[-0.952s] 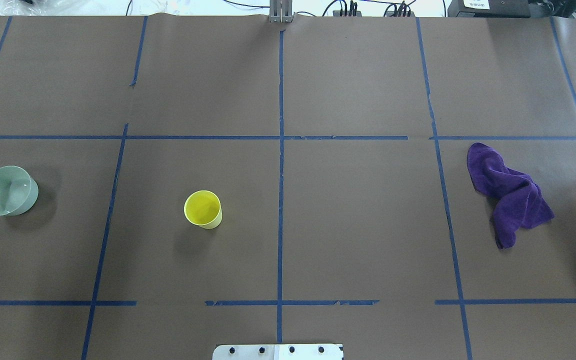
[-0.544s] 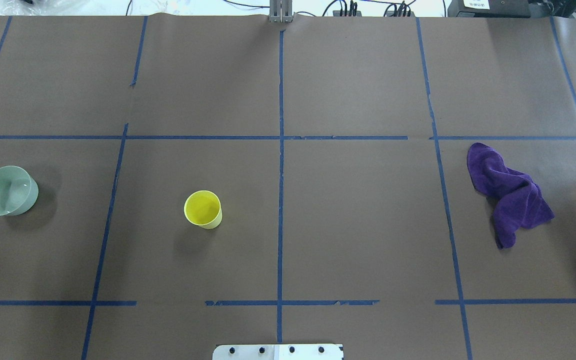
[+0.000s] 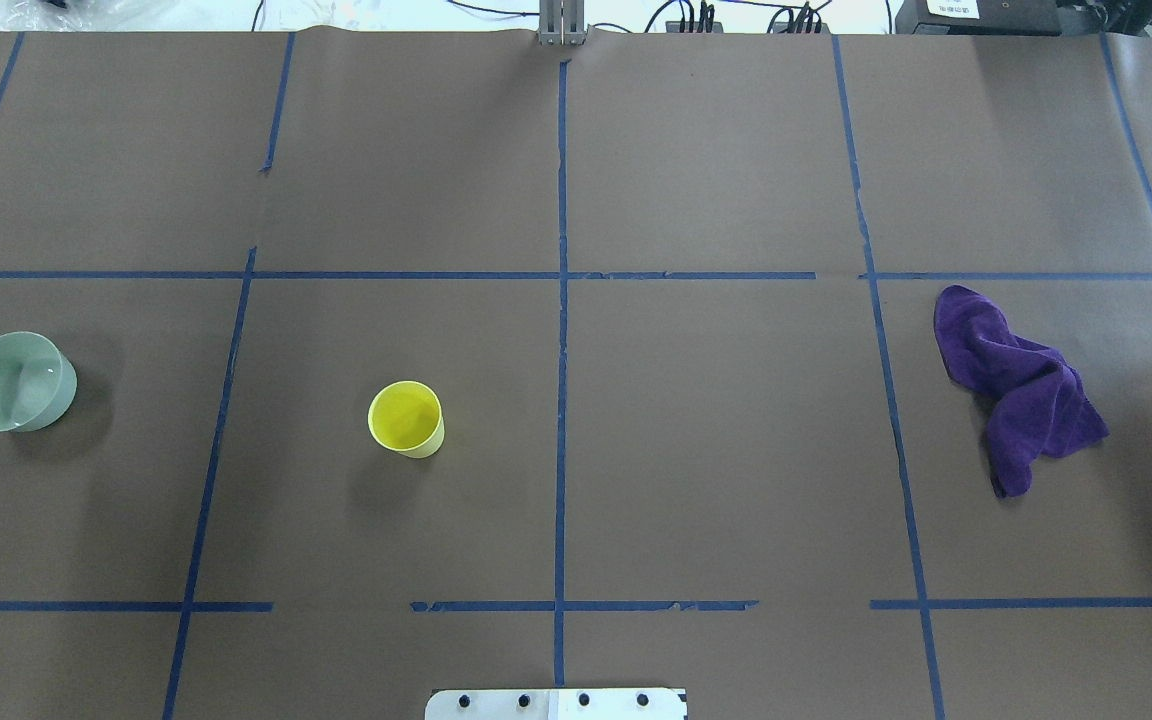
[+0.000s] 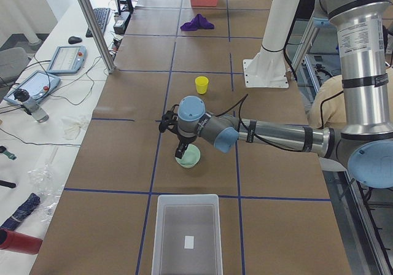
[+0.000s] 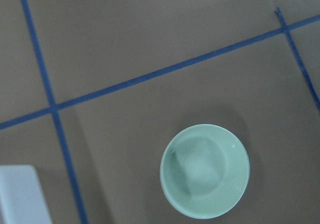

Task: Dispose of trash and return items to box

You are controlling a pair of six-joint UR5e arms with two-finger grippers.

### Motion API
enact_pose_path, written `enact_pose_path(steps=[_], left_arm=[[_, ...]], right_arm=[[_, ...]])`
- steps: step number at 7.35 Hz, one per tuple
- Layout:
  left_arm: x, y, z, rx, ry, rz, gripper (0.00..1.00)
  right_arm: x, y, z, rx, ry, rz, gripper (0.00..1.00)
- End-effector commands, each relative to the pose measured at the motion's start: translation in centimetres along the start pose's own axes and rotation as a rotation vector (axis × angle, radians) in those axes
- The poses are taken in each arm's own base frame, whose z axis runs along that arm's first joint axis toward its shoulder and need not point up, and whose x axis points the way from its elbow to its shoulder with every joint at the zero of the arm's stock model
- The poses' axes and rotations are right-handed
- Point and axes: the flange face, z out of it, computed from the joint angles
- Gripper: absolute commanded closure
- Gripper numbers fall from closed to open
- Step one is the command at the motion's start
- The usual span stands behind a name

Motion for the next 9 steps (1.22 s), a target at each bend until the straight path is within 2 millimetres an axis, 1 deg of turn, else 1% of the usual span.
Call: enact_pose_path(steps=[1, 2, 3, 4, 5, 6, 7, 8, 9], left_arm=[[12.3, -1.4, 5.8, -0.061, 0.126, -0.147, 0.0], [18.9, -2.0, 9.0, -0.068, 0.132, -0.246, 0.0], [22.9, -1.8, 11.1, -0.078, 0.137, -0.328, 0.0], [26.1, -2.4, 12.5, -0.124, 0.121, -0.393, 0.0], [31.3, -5.1, 12.7, -0.147, 0.079, -0.409, 0.0], [34.4, -6.7, 13.8, -0.101, -0.013, -0.412, 0.0], [36.6, -7.6, 14.8, -0.09, -0.078, -0.407, 0.0], [37.4, -7.9, 14.6, -0.086, -0.07, -0.402, 0.0], [37.9, -7.8, 14.8, -0.091, -0.066, -0.397, 0.0]], right_arm=[[0.0, 0.0, 0.0, 0.0, -0.005, -0.001, 0.0], [-0.1, 0.0, 0.0, 0.001, -0.005, -0.002, 0.0], [-0.1, 0.0, 0.0, 0.001, -0.005, -0.002, 0.0], [-0.1, 0.0, 0.0, 0.001, -0.005, -0.003, 0.0], [0.0, 0.1, 0.0, 0.0, -0.005, -0.002, 0.0], [-0.1, -0.2, 0.0, 0.0, -0.003, -0.005, 0.0], [-0.6, -0.6, 0.0, 0.001, -0.003, -0.018, 0.0], [-0.8, -0.6, -0.2, 0.006, -0.002, -0.022, 0.0], [-0.5, -0.5, 0.0, 0.001, -0.004, -0.015, 0.0]])
